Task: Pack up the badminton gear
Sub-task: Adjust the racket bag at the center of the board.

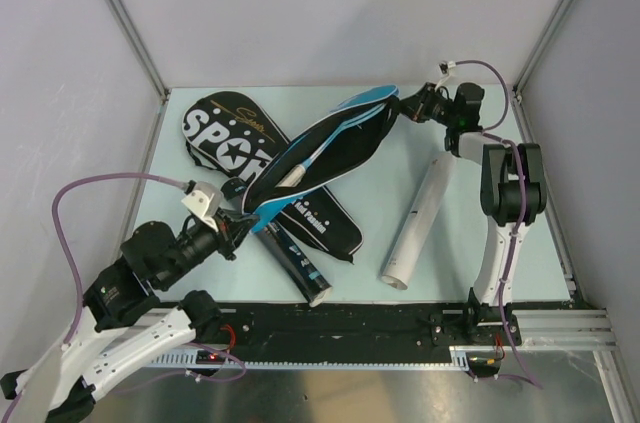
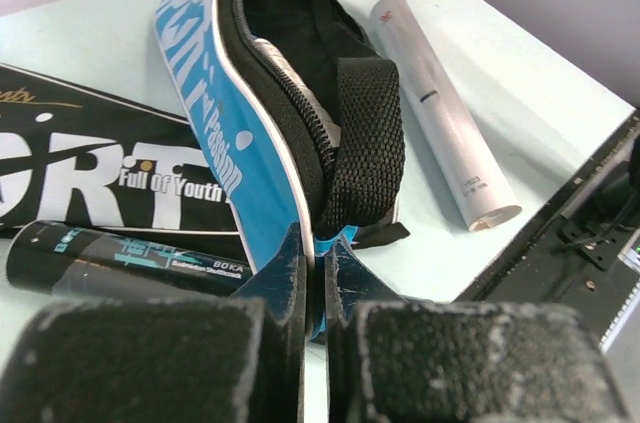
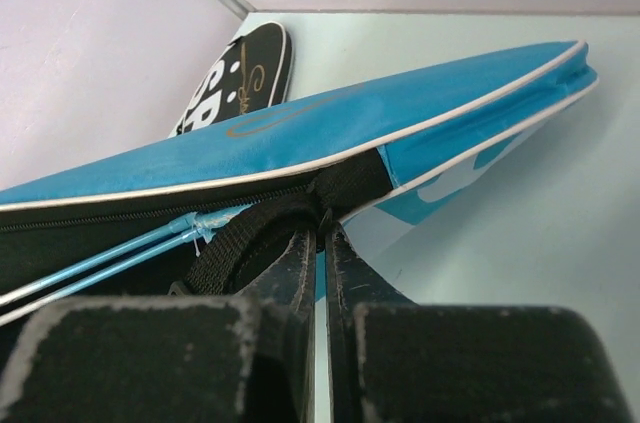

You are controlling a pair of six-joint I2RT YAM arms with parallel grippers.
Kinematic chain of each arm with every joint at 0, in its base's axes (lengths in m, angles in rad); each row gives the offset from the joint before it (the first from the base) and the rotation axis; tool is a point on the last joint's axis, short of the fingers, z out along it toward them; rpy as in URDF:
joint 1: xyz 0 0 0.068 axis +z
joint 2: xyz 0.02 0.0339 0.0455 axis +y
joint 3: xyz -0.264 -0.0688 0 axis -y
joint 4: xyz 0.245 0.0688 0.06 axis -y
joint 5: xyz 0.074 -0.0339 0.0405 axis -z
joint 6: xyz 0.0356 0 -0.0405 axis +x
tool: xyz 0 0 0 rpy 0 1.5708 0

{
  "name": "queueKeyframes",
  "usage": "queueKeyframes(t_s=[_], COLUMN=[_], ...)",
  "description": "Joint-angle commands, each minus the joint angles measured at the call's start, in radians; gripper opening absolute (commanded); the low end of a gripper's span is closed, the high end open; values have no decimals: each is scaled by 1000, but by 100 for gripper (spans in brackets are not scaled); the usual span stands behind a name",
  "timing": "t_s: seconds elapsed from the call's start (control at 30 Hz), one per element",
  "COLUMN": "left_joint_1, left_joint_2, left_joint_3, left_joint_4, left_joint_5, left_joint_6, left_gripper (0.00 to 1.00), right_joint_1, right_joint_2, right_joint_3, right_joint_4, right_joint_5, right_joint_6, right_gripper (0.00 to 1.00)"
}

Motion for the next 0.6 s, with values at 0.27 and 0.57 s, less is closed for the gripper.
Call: queueKeyframes(t_s=[0.27,0.57], left_joint_1=[5,5], left_joint_2=[-14,2], left_joint_3=[-10,-56], left_joint_4=[69,70], left_joint_5=[-169,-14], left_joint_6=[16,93], left_gripper=[0,9], right_joint_1=[-48,3], right_joint_2=[-109,-69], right_joint_3=[-4,3], right_joint_4=[-45,74], right_joint_5=[-64,-52], right_joint_6=[66,237], right_gripper=[0,0])
